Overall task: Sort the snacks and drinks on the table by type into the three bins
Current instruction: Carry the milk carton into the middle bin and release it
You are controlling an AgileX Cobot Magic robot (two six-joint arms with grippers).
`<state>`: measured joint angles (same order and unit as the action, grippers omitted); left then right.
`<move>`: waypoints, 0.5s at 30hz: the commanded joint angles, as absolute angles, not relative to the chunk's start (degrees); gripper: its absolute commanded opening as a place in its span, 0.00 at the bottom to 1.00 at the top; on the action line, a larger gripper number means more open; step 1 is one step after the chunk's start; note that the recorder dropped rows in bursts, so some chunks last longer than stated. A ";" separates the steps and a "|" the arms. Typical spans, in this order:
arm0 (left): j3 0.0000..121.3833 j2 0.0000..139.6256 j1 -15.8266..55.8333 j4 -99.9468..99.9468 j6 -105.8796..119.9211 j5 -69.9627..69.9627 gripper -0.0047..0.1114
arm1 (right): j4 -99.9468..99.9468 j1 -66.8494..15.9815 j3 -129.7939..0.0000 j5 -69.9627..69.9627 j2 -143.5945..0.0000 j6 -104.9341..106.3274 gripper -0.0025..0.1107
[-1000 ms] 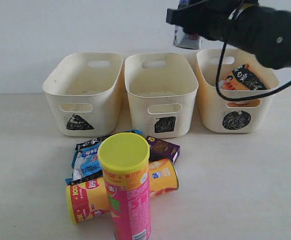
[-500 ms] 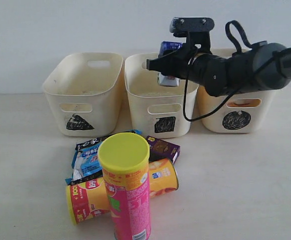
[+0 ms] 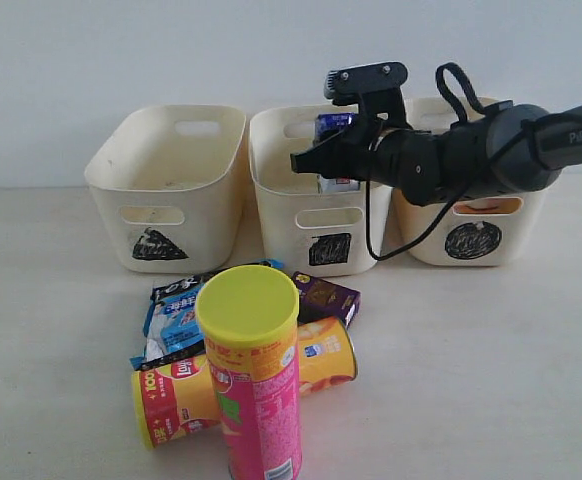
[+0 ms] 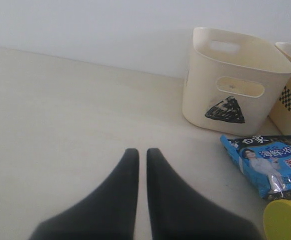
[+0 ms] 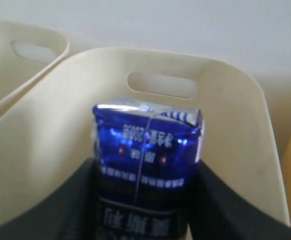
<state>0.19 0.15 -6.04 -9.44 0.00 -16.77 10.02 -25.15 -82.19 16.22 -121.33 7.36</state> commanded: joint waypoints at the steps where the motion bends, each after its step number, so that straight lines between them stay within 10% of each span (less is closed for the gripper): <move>1: 0.00 0.00 -6.10 -9.89 0.00 -16.54 0.08 | 9.95 -25.12 -82.90 18.10 -120.65 8.23 0.62; 3: 0.00 0.00 -6.10 -9.89 0.00 -16.54 0.08 | 9.95 -25.12 -82.99 18.21 -120.65 8.35 0.86; 6: 0.00 0.00 -6.10 -9.89 0.00 -16.54 0.08 | 10.22 -25.12 -83.11 18.10 -120.42 8.35 0.92; 15: 0.00 0.00 -6.10 -9.89 0.00 -16.54 0.08 | 10.22 -25.12 -83.51 17.93 -116.66 9.63 0.52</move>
<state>0.19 0.15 -6.04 -9.44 0.00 -16.77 10.02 -25.15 -83.04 17.52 -119.00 8.36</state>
